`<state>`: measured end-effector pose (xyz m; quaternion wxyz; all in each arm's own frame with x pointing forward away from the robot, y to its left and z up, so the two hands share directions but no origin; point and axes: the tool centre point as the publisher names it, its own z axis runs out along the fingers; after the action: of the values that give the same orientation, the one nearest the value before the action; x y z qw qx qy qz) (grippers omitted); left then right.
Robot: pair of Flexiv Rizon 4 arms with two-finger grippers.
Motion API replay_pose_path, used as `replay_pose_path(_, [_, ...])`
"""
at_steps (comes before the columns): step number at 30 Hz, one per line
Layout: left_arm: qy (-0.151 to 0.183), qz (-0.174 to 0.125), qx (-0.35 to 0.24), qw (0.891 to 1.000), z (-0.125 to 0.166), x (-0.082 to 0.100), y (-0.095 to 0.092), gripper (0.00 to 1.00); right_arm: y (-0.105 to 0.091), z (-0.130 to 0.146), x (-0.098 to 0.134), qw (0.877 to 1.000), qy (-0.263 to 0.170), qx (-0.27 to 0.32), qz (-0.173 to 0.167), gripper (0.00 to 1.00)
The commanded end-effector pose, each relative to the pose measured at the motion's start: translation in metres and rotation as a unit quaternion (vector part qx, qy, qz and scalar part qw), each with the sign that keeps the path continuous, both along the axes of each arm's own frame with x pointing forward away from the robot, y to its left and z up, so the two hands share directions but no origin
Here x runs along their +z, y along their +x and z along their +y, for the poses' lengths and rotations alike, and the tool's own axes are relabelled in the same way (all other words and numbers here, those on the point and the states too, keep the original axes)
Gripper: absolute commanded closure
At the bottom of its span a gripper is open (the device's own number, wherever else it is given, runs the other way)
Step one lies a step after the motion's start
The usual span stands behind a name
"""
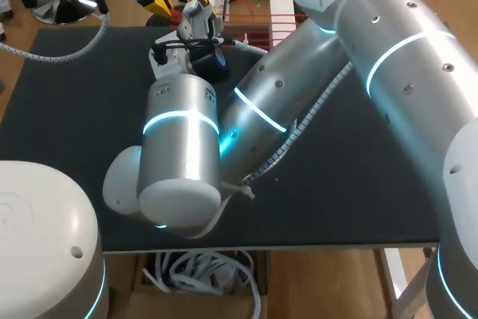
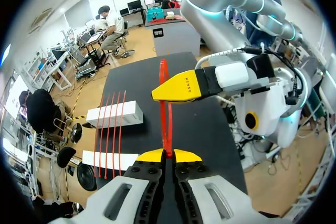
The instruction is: Grab the tape and strap the tape.
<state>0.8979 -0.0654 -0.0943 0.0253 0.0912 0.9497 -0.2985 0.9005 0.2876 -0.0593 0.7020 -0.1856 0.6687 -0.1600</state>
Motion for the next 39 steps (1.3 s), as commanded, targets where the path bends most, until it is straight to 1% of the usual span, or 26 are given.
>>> replay_pose_path(1, [0.001,0.001,0.000,1.000,0.000,0.001,0.000,1.00,0.001,0.005,0.001,1.000,-0.002,0.000,0.000,1.00])
replay_pose_path(14, [0.001,0.001,0.000,1.000,0.000,0.001,0.000,1.00,-0.001,0.007,-0.002,1.000,-0.008,0.002,0.004,1.00])
replay_pose_path(22, [0.001,0.001,0.000,1.000,0.000,0.001,0.000,1.00,-0.004,-0.002,0.007,1.000,0.008,-0.008,0.007,1.00])
replay_pose_path(29, [0.001,0.001,0.000,1.000,0.000,0.001,0.000,1.00,-0.006,-0.007,0.003,1.000,0.003,-0.014,0.008,1.00])
replay_pose_path(39, [0.001,0.001,0.000,1.000,0.000,0.001,0.000,1.00,-0.004,-0.011,0.004,1.000,0.006,-0.018,0.005,1.00])
